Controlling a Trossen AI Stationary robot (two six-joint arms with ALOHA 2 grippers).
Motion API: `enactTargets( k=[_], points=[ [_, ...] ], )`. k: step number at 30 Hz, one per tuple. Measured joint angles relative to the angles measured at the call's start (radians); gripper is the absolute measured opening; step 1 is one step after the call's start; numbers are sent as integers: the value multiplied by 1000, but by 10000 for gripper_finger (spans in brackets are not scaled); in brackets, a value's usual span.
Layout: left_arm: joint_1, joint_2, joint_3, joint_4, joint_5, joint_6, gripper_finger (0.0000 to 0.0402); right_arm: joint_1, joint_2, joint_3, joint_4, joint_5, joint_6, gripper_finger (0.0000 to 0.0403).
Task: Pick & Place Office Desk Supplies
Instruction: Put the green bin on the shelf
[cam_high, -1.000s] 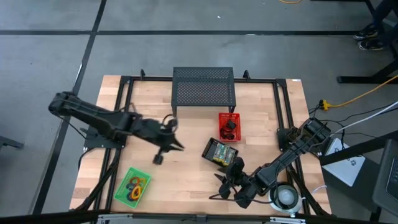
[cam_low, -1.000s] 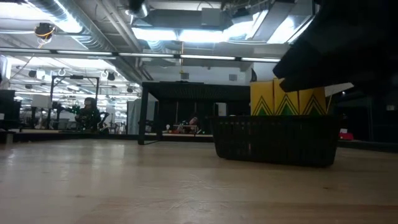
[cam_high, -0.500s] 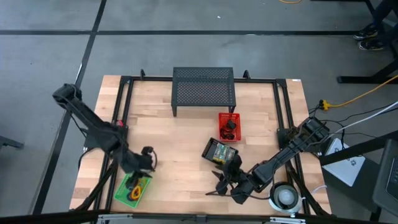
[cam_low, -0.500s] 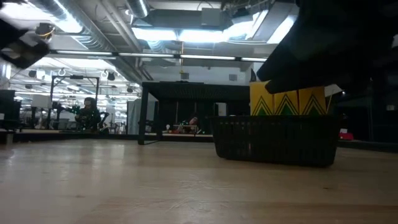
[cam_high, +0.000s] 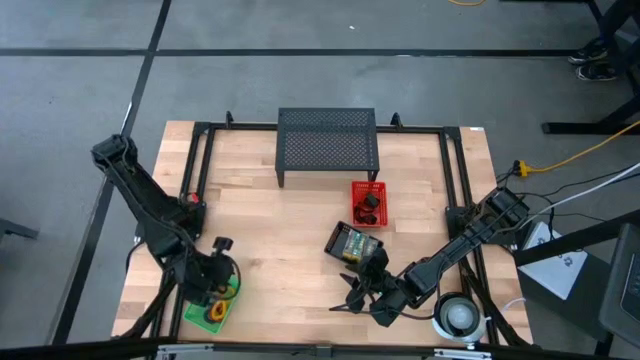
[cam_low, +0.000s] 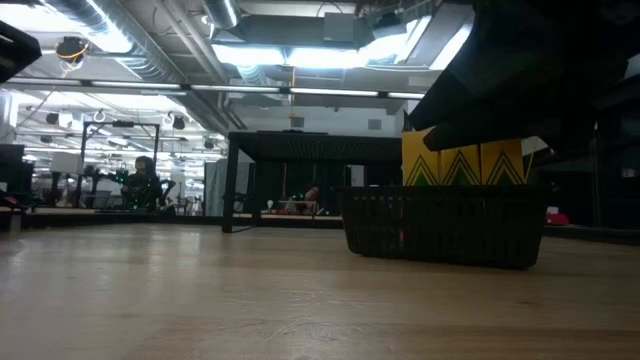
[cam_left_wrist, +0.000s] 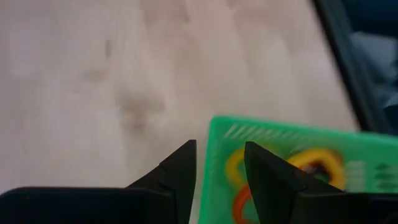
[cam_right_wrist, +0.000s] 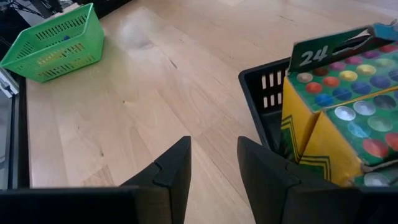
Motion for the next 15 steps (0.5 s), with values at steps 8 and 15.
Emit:
enactTargets(
  k=[8,15],
  points=[
    [-22,17,3,-127,13,-51,132,0,0,0,2,0,23,132],
    [-22,21,3,-143,30,-75,132,-2,0,0,1,0,23,132]
  ],
)
